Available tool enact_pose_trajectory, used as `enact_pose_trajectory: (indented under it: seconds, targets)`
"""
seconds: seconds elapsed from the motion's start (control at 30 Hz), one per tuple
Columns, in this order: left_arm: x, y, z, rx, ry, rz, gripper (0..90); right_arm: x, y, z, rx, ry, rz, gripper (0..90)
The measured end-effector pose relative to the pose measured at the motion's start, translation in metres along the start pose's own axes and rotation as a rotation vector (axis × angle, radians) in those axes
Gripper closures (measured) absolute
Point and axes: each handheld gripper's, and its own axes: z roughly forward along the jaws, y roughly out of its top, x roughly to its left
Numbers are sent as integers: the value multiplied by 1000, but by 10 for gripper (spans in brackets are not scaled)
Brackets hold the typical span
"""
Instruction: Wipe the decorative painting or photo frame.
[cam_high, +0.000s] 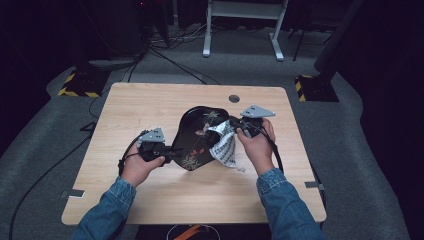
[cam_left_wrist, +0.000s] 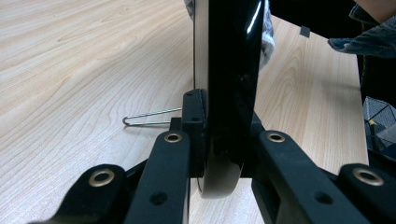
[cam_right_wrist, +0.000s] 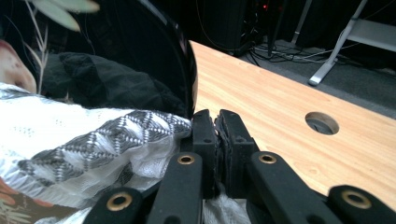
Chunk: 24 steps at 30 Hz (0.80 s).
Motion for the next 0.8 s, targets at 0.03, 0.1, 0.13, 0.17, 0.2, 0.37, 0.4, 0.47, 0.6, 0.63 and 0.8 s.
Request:
enact_pose_trajectory:
  seconds: [0.03, 0.1, 0.13, 0.17, 0.2, 0.37, 0.4, 0.47, 0.6, 0.63, 0.8]
  targets:
    - [0, 0, 0, 0, 0, 1, 799, 1, -4, 2, 9, 3, 3, 867]
    - [0, 0, 0, 0, 0, 1, 799, 2, -6, 3, 15, 7, 9, 866]
    - [0, 0, 0, 0, 0, 1, 798, 2, -6, 3, 15, 7, 9, 866]
    - [0, 0, 0, -1, 0, 0, 798, 2, -7, 4, 17, 10, 13, 867]
    - [0, 0, 0, 0, 1, 0, 798, 3, -8, 5, 22, 10, 16, 867]
    - [-1, 0, 0, 1, 2, 0, 799, 6, -16, 7, 30, 21, 32, 867]
    - [-1, 0, 0, 1, 2, 0, 799, 6, -18, 8, 31, 21, 35, 866]
    - [-1, 0, 0, 0, 2, 0, 799, 6, -19, 8, 30, 22, 39, 866]
    - [-1, 0, 0, 0, 2, -1, 799, 7, -25, 10, 34, 22, 55, 866]
    - [-1, 0, 0, 0, 2, -1, 799, 7, -25, 10, 34, 22, 55, 866]
    - [-1, 0, 0, 0, 1, -3, 800, 7, -32, 12, 53, 18, 59, 867]
